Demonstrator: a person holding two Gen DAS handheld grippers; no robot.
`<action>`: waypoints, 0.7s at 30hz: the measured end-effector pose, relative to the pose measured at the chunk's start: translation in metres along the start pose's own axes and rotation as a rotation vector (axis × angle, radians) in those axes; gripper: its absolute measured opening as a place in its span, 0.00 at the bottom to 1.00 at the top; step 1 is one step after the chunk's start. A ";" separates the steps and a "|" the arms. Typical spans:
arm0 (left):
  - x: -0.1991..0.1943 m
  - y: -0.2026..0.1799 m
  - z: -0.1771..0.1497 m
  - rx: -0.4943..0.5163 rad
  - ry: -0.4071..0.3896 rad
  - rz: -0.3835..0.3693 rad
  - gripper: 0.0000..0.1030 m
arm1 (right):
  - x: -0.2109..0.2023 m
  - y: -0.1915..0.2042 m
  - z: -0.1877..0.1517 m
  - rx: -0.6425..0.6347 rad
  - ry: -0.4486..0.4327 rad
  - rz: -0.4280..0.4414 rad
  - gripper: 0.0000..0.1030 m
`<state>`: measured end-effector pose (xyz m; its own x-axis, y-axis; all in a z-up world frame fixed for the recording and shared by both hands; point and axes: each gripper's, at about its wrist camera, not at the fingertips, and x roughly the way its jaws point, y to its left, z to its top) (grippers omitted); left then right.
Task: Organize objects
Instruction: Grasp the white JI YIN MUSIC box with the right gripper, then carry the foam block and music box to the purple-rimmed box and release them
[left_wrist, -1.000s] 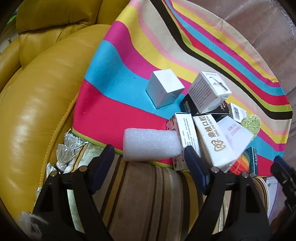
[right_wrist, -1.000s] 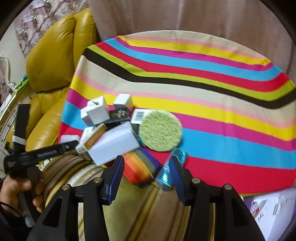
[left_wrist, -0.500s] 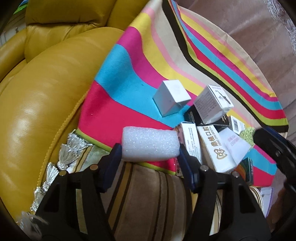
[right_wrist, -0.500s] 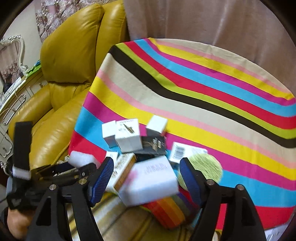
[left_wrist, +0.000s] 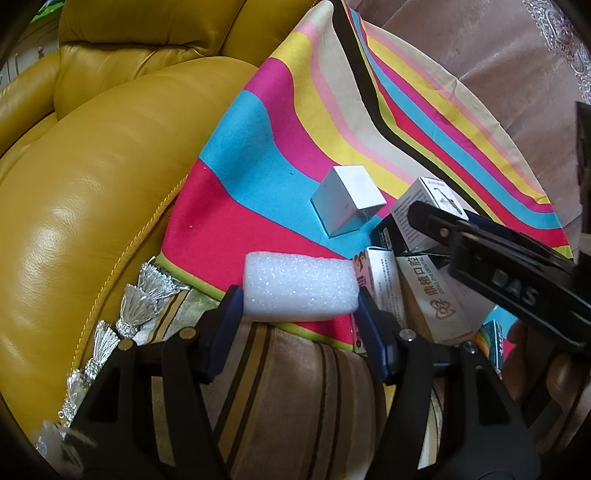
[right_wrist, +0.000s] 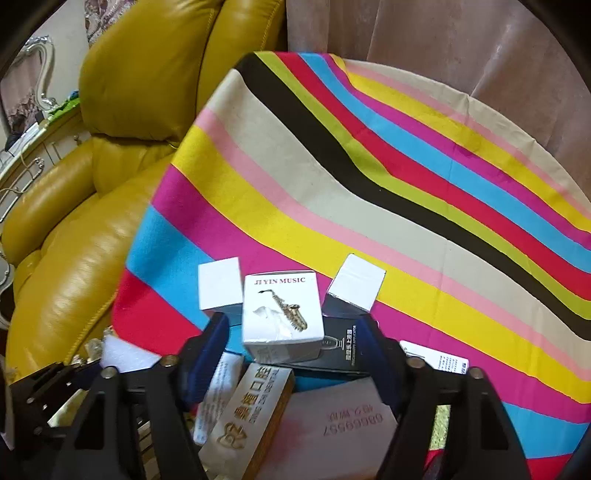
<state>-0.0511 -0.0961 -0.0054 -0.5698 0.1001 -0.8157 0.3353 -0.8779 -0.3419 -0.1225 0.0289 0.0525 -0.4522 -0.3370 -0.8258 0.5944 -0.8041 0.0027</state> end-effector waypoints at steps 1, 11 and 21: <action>0.000 0.000 0.000 0.000 -0.002 0.001 0.63 | 0.003 0.000 0.001 -0.001 0.003 0.003 0.55; -0.016 -0.006 0.004 0.026 -0.091 0.005 0.62 | -0.016 -0.014 -0.009 0.062 -0.053 0.012 0.40; -0.049 -0.040 -0.010 0.116 -0.186 -0.014 0.62 | -0.074 -0.045 -0.055 0.180 -0.135 -0.040 0.40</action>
<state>-0.0295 -0.0610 0.0437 -0.7061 0.0340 -0.7073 0.2435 -0.9262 -0.2877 -0.0787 0.1169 0.0824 -0.5652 -0.3554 -0.7445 0.4509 -0.8888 0.0819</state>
